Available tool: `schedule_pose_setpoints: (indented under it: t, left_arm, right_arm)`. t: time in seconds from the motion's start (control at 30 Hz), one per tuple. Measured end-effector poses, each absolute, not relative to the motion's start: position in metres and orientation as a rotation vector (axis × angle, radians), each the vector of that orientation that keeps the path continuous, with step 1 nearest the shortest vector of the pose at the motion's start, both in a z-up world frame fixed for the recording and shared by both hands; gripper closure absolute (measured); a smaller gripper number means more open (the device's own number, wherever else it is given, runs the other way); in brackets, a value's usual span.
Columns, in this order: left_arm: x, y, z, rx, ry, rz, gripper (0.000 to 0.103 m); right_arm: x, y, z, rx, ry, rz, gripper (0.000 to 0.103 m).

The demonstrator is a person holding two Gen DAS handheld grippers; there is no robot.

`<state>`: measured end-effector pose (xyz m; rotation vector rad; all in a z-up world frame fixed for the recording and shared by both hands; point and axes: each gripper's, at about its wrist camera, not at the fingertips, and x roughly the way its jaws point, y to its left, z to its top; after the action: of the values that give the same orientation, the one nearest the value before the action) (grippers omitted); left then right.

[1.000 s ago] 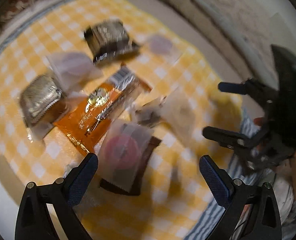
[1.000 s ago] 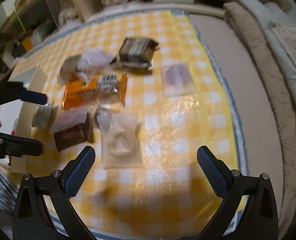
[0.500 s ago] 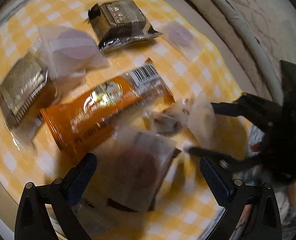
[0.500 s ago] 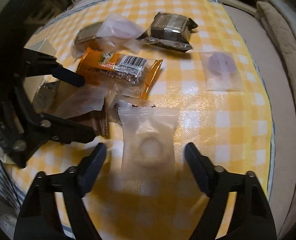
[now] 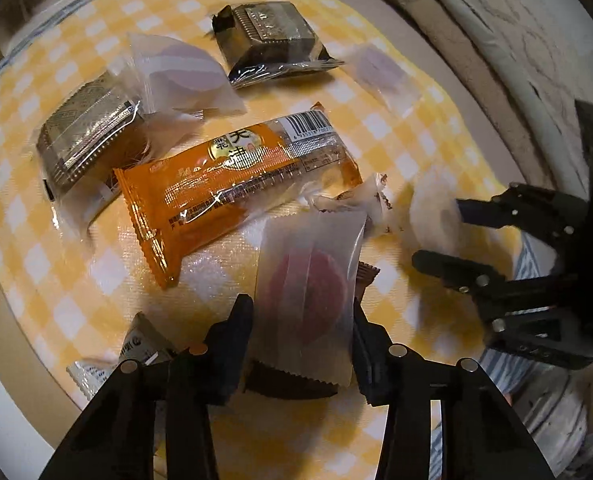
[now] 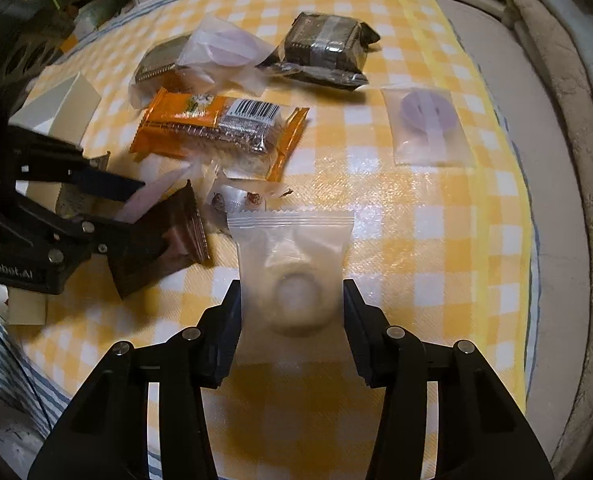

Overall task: Organize snacks
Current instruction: 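Grasp the pink donut packet with the left gripper while the right grasps the white donut packet, then carry both donut packets over the white tray and release them inside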

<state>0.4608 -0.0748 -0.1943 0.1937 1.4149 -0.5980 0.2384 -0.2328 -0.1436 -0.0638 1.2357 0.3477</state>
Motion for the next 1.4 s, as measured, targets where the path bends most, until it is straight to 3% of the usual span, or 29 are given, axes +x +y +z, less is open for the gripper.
schedule_pose_setpoints:
  t: [0.3, 0.33, 0.37, 0.77, 1.4]
  left_arm:
    - [0.433, -0.09, -0.19, 0.162, 1.29, -0.517, 0.066]
    - [0.427, -0.091, -0.186, 0.161, 1.271, -0.509, 0.091]
    - [0.422, -0.091, -0.184, 0.157, 1.259, -0.493, 0.093]
    - [0.345, -0.066, -0.108, 0.122, 1.104, -0.398, 0.093]
    - [0.221, -0.008, 0.011, 0.082, 0.783, -0.259, 0.093]
  right_arm:
    - [0.24, -0.248, -0.129, -0.009, 1.207, 0.341, 0.055]
    - [0.24, -0.25, -0.127, -0.003, 1.202, 0.339, 0.055]
    - [0.24, -0.248, -0.128, 0.002, 1.197, 0.339, 0.055]
    - [0.229, -0.254, -0.106, 0.08, 1.11, 0.321, 0.056]
    - [0.189, -0.222, -0.023, 0.094, 0.788, 0.379, 0.055]
